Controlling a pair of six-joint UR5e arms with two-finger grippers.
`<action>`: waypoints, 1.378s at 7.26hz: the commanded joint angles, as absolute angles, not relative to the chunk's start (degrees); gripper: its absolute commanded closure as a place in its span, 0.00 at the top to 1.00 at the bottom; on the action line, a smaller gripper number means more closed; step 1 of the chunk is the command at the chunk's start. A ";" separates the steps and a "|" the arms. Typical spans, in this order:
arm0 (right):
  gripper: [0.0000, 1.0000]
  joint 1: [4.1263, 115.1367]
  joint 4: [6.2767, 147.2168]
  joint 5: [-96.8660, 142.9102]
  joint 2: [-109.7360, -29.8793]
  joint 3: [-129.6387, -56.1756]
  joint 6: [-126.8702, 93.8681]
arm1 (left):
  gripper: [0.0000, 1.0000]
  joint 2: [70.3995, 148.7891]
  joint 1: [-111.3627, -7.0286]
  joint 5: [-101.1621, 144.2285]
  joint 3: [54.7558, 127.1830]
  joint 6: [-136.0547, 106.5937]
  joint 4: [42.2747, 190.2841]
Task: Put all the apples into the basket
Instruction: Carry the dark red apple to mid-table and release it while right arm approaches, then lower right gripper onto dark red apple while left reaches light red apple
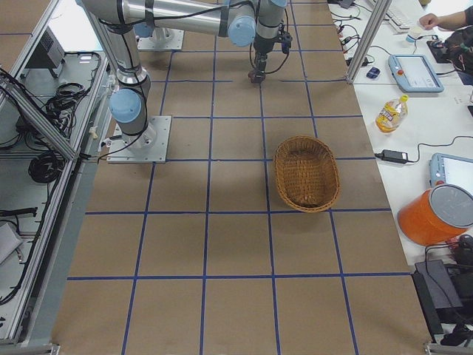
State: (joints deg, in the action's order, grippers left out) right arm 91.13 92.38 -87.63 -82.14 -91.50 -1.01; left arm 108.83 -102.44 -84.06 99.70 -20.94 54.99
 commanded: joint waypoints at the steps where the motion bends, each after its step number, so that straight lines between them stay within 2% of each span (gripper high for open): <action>1: 1.00 99.09 98.30 -87.63 -78.16 -91.58 -0.62 | 1.00 101.46 -92.77 -89.87 99.93 -1.86 68.94; 3: 1.00 105.71 106.05 -87.45 -73.67 -91.58 -1.23 | 1.00 97.75 -81.71 -93.23 100.11 12.87 73.38; 5: 1.00 107.13 109.32 -85.28 -70.59 -92.19 -0.62 | 0.98 97.47 -69.86 -94.92 102.81 33.89 73.13; 7: 1.00 109.15 115.38 -84.29 -66.64 -93.33 -0.61 | 0.98 99.65 -58.23 -94.83 108.34 47.39 64.40; 8: 1.00 109.86 118.10 -84.29 -65.40 -93.69 -0.53 | 1.00 101.50 -54.70 -94.92 112.02 53.20 54.94; 10: 1.00 110.13 121.36 -84.29 -62.33 -93.69 -0.70 | 1.00 103.96 -51.77 -95.01 116.53 56.50 48.54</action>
